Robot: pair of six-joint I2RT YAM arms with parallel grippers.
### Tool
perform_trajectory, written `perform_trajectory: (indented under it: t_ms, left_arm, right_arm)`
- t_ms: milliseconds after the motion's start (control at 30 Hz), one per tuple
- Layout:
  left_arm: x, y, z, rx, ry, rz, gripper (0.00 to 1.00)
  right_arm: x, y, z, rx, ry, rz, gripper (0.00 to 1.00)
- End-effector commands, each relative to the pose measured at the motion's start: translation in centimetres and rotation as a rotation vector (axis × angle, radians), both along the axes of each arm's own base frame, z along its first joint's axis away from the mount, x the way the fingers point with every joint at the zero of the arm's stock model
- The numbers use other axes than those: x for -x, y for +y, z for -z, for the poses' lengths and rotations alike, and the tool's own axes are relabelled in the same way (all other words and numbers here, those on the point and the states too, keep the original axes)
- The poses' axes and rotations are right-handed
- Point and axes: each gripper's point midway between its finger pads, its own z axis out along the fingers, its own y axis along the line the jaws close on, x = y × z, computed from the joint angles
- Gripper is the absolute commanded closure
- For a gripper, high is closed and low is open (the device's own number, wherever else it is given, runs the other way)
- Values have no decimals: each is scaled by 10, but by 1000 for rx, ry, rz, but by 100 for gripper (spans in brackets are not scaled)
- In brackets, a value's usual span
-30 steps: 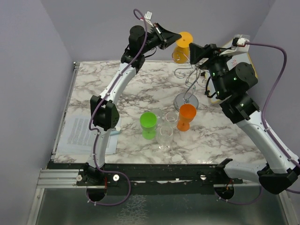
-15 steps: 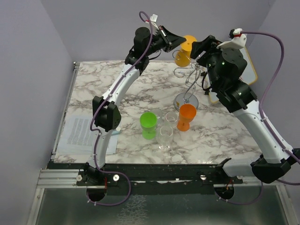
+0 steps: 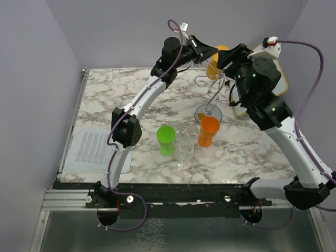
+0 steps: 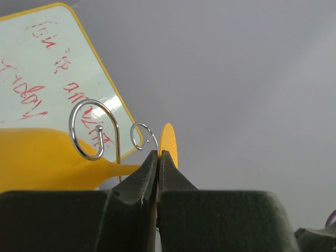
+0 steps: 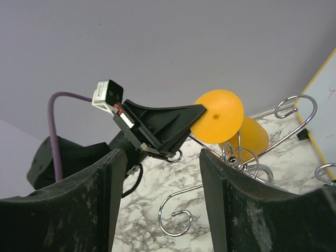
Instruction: Place the wine glass upside down on the wine glass rack
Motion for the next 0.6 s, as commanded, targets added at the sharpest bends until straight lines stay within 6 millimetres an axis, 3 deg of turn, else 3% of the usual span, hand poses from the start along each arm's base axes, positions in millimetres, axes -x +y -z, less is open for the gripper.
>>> perform_trajectory:
  t_ms: [0,200,567]
  left_arm:
    - [-12,2,-19,72,-77,-77,100]
    - [-20,11,-49,115,-193,-188,100]
    - [-24,-1,-42,121,-202,-246,100]
  right_arm:
    - [12,-5,-12,-24,-32,-15,38]
    - [25,-10,-18,-28,-36,-29,40]
    - [36,-17,-23,-37,-47,-40,41]
